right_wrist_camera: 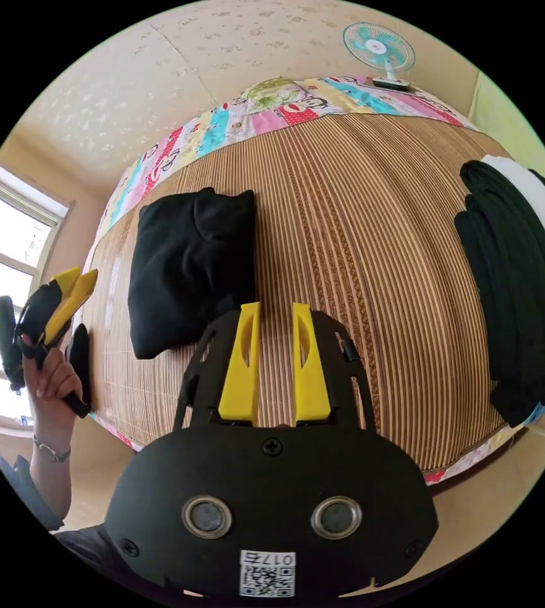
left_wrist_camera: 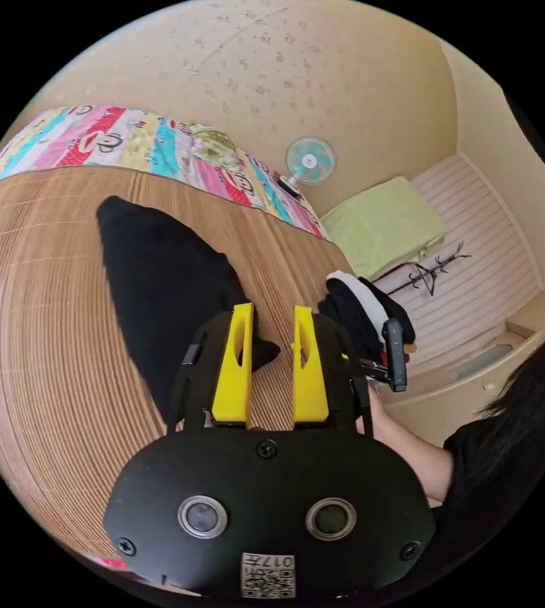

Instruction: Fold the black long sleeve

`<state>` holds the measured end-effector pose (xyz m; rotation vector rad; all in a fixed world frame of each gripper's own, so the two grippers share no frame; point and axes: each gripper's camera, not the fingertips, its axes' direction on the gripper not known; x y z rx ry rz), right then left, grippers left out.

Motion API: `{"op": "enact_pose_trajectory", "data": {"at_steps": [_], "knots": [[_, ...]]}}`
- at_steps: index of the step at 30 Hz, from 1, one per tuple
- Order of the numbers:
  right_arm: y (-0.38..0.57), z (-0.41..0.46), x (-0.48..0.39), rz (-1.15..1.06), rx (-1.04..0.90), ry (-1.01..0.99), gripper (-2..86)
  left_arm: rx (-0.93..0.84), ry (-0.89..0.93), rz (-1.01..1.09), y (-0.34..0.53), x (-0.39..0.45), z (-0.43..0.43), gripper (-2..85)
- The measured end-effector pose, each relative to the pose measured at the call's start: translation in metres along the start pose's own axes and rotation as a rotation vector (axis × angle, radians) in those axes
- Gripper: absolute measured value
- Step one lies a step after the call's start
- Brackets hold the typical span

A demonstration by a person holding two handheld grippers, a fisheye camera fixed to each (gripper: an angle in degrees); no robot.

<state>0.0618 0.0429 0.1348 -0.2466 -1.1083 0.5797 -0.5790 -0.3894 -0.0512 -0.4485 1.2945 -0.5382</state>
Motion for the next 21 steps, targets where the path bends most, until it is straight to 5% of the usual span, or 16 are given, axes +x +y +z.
{"op": "enact_pose_trajectory", "data": {"at_steps": [4, 7, 11, 13, 21], "knots": [[-0.014, 0.003, 0.037, 0.057, 0.022, -0.34, 14.2, -0.038, -0.152, -0.308, 0.025, -0.079, -0.001, 14.9], [-0.038, 0.03, 0.048, 0.091, -0.003, -0.54, 18.4, -0.179, -0.037, -0.45, 0.04, -0.126, 0.045, 17.6], [-0.077, 0.096, 0.03, 0.035, -0.204, -0.536, 20.2, -0.244, 0.178, -0.572, 0.06, -0.156, 0.104, 14.2], [-0.08, 0.127, 0.013, -0.001, -0.338, -0.577, 18.4, -0.226, 0.253, -0.587, 0.067, -0.163, 0.114, 10.6], [0.004, 0.086, -0.1, -0.043, -0.371, -0.808, 10.1, -0.166, 0.28, -0.4, 0.081, -0.151, 0.021, 7.2]]}}
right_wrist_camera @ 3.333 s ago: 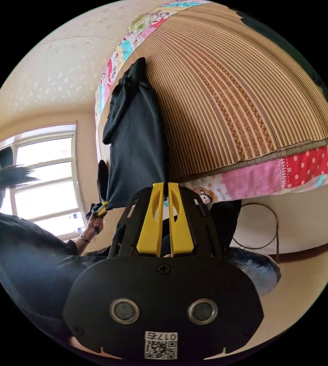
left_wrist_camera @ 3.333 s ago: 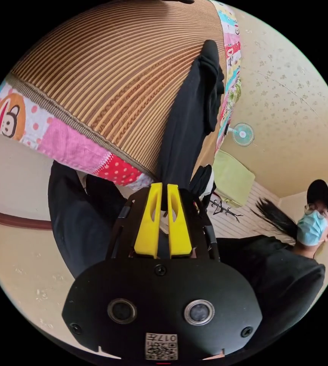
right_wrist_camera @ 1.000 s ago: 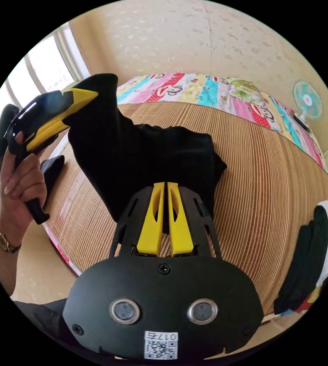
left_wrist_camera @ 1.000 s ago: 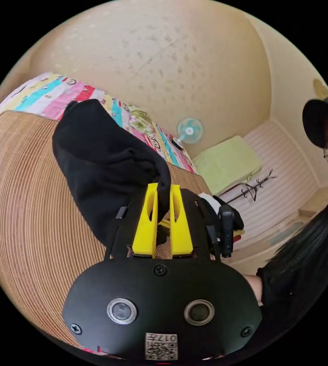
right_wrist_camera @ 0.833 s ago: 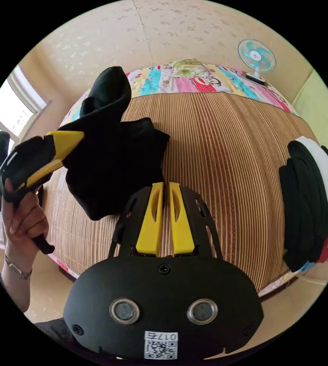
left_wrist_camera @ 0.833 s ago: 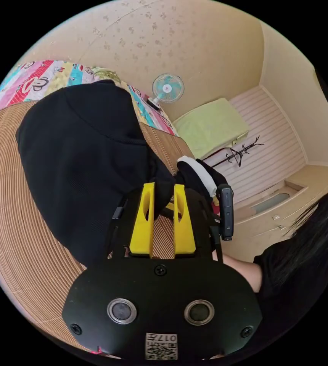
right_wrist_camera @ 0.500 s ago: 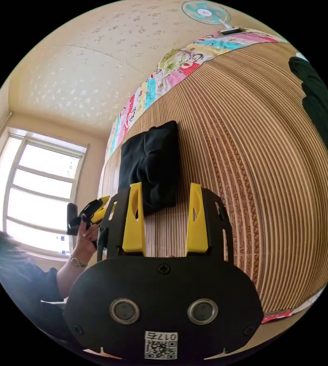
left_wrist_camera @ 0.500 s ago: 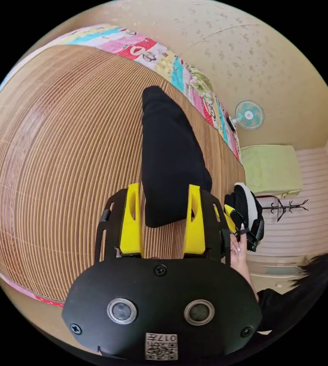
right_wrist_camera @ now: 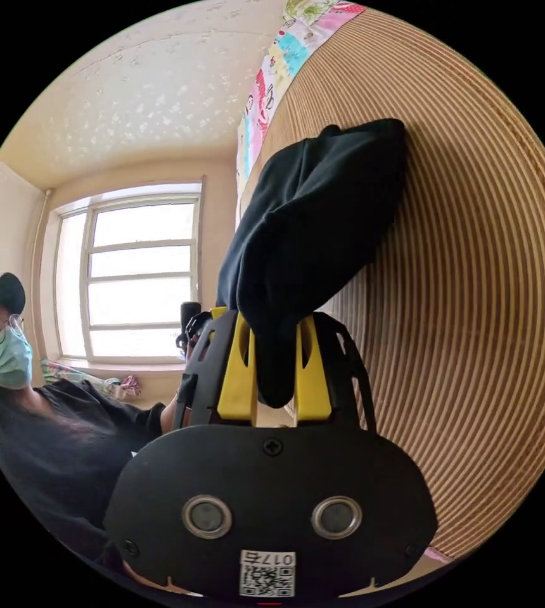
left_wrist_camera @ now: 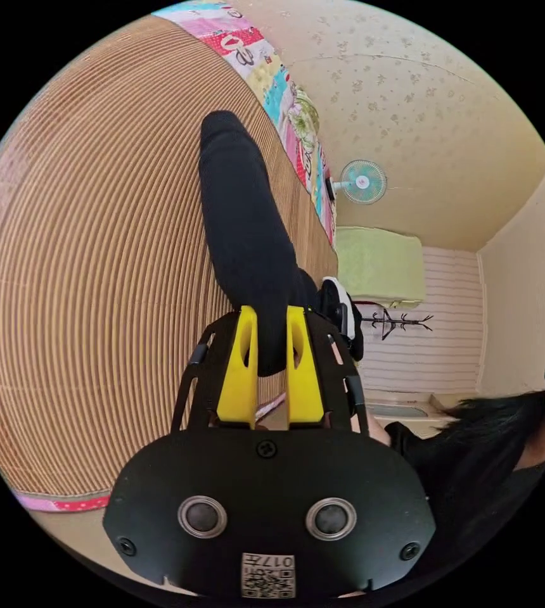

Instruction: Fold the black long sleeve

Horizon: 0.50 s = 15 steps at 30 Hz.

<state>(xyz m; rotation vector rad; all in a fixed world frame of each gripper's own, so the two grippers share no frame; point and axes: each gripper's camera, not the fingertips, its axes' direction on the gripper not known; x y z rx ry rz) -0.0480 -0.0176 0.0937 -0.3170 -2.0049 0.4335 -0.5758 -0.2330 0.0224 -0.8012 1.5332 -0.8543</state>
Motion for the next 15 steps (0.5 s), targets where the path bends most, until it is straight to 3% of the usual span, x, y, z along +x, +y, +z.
{"op": "enact_pose_trajectory", "data": {"at_steps": [8, 15], "knots": [[0.024, 0.227, -0.258, -0.365, -0.087, 0.057, 8.4, 0.183, -0.148, 0.145, 0.071, 0.001, -0.217, 7.4], [0.044, 0.436, -0.364, -0.536, -0.15, 0.015, 8.7, 0.353, -0.302, 0.17, 0.131, -0.04, -0.364, 7.6]]}}
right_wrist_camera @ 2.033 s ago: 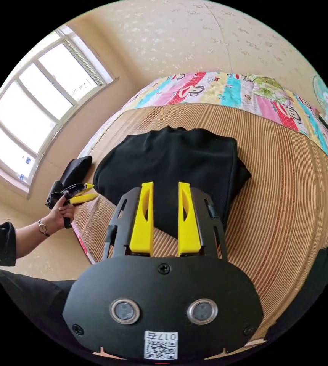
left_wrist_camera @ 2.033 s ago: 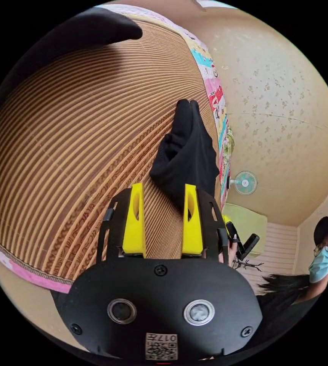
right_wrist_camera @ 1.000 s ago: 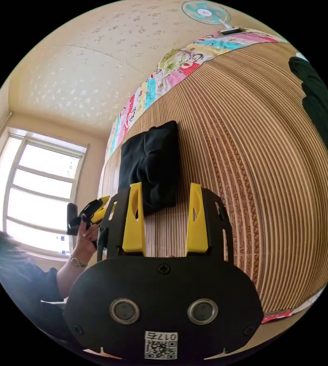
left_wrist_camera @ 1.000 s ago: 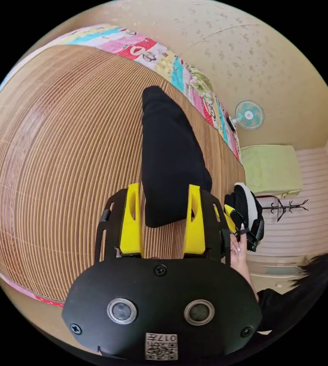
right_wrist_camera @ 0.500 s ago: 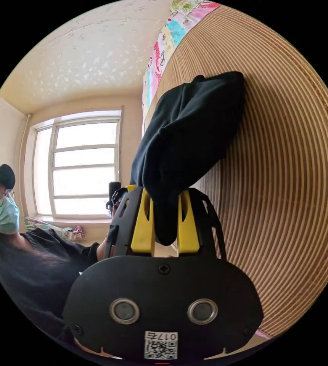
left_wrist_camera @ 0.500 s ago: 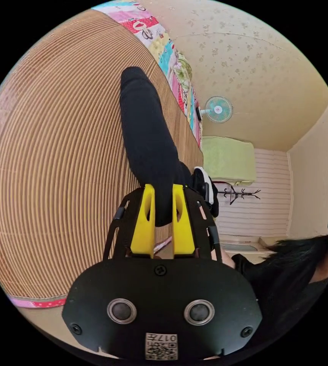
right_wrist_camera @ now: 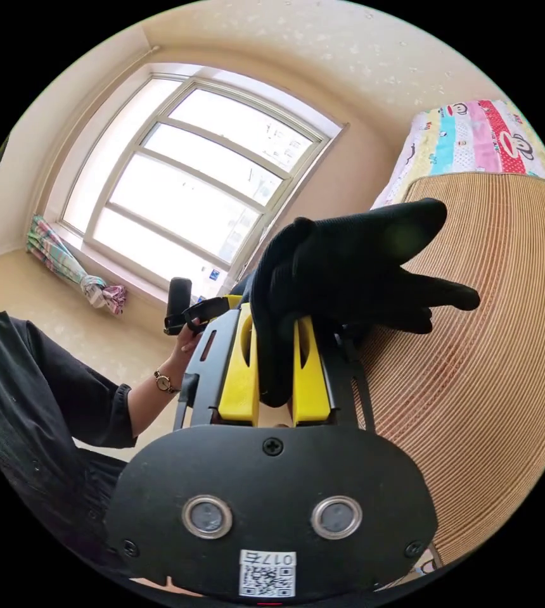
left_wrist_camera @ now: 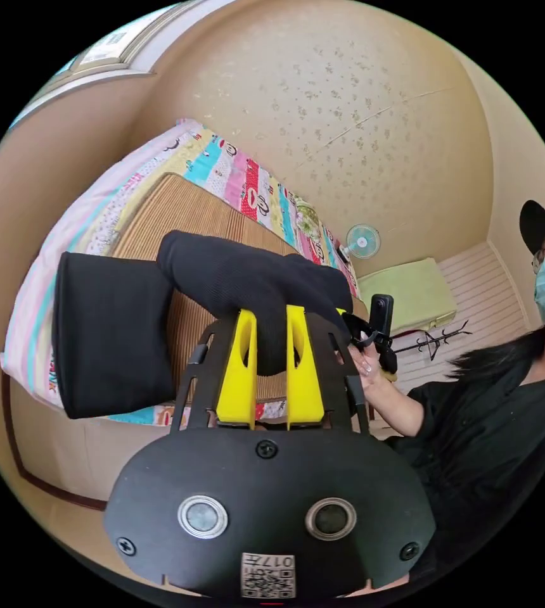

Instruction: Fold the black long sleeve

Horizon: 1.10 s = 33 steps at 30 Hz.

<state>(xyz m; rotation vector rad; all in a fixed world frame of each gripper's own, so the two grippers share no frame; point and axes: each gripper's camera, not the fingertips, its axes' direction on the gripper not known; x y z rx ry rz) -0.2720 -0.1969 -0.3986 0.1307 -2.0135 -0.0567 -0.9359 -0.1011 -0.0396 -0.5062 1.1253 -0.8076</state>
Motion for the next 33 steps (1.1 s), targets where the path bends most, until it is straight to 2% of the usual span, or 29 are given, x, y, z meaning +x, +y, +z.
{"op": "enact_pose_trajectory", "data": {"at_steps": [3, 5, 6, 8, 9, 12, 15, 18, 22, 24, 26, 29, 31, 33], "knots": [[0.004, 0.103, 0.003, 0.041, -0.127, 0.06, 9.2, -0.031, -0.156, -0.061, 0.024, -0.056, -0.013, 8.6], [0.017, 0.175, 0.022, 0.162, -0.385, 0.145, 8.8, -0.12, -0.344, -0.241, 0.059, -0.114, -0.004, 10.6], [0.021, 0.185, 0.024, 0.181, -0.442, 0.175, 8.4, -0.144, -0.406, -0.29, 0.07, -0.127, -0.001, 10.6], [0.037, 0.182, 0.012, 0.138, -0.497, 0.222, 6.0, -0.281, -0.597, -0.37, 0.11, -0.152, 0.013, 10.0], [0.041, 0.173, 0.006, 0.109, -0.49, 0.229, 5.2, -0.296, -0.626, -0.365, 0.118, -0.151, 0.015, 9.7], [0.048, 0.116, -0.022, -0.008, -0.471, 0.438, 2.2, -0.278, -0.676, -0.317, 0.148, -0.126, 0.028, 8.1], [0.035, 0.031, -0.069, -0.168, -0.348, 0.65, 1.2, -0.194, -0.533, -0.233, 0.15, -0.091, 0.058, 4.2], [0.017, -0.064, -0.132, -0.287, -0.158, 0.827, 0.7, -0.114, -0.327, -0.026, 0.123, -0.036, 0.104, 0.1], [0.016, -0.211, -0.231, -0.339, 0.253, 1.069, 0.4, -0.018, 0.008, 0.343, 0.077, 0.066, 0.161, -0.8], [0.03, -0.272, -0.27, -0.304, 0.446, 1.165, 0.3, -0.055, 0.156, 0.494, 0.063, 0.112, 0.186, -0.9], [0.067, -0.344, -0.315, -0.299, 0.688, 1.275, 0.3, -0.172, 0.412, 0.643, 0.051, 0.168, 0.222, -1.0], [0.128, -0.418, -0.346, -0.317, 0.954, 1.424, 0.4, -0.217, 0.66, 0.69, 0.05, 0.217, 0.261, -1.0], [0.162, -0.462, -0.345, -0.259, 1.045, 1.468, 0.5, -0.242, 0.735, 0.701, 0.054, 0.241, 0.287, -1.0], [0.182, -0.518, -0.327, -0.093, 0.993, 1.439, 0.6, -0.281, 0.757, 0.704, 0.058, 0.261, 0.313, -1.0]]}}
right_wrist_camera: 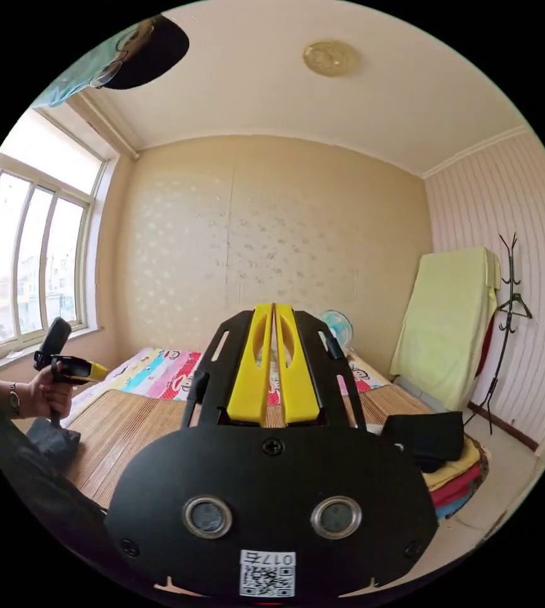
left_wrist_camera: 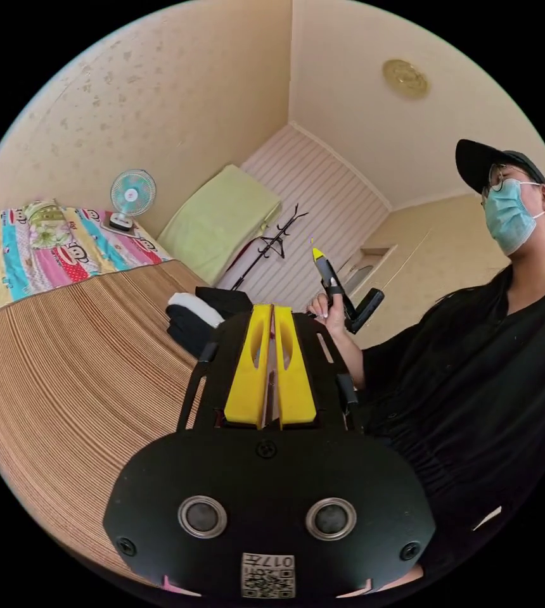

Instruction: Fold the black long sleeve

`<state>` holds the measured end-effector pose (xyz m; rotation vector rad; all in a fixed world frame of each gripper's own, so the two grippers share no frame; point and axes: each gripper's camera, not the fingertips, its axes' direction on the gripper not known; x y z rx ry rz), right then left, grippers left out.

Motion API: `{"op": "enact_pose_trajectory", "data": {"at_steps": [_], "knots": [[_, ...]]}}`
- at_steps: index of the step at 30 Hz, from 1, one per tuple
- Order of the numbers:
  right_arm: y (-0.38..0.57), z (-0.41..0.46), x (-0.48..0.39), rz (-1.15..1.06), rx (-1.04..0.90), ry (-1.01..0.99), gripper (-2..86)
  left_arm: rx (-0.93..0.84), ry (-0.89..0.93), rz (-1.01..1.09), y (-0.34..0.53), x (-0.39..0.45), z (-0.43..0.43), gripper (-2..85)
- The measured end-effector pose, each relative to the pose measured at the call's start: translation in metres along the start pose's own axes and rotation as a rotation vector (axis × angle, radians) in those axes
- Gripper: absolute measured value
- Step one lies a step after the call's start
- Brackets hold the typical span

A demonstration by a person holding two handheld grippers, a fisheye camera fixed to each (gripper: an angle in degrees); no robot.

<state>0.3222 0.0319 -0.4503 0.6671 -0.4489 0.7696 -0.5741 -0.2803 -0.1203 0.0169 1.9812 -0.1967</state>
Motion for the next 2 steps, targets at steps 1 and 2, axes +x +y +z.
{"op": "enact_pose_trajectory", "data": {"at_steps": [1, 2], "knots": [[0.0, 0.018, 0.041, 0.041, -0.159, 0.009, 0.7, -0.012, 0.017, -0.011, -0.005, -0.003, 0.018, -1.0], [0.006, 0.037, 0.081, 0.085, -0.267, 0.046, 0.9, -0.009, 0.041, -0.021, -0.009, -0.005, 0.032, -1.0]]}}
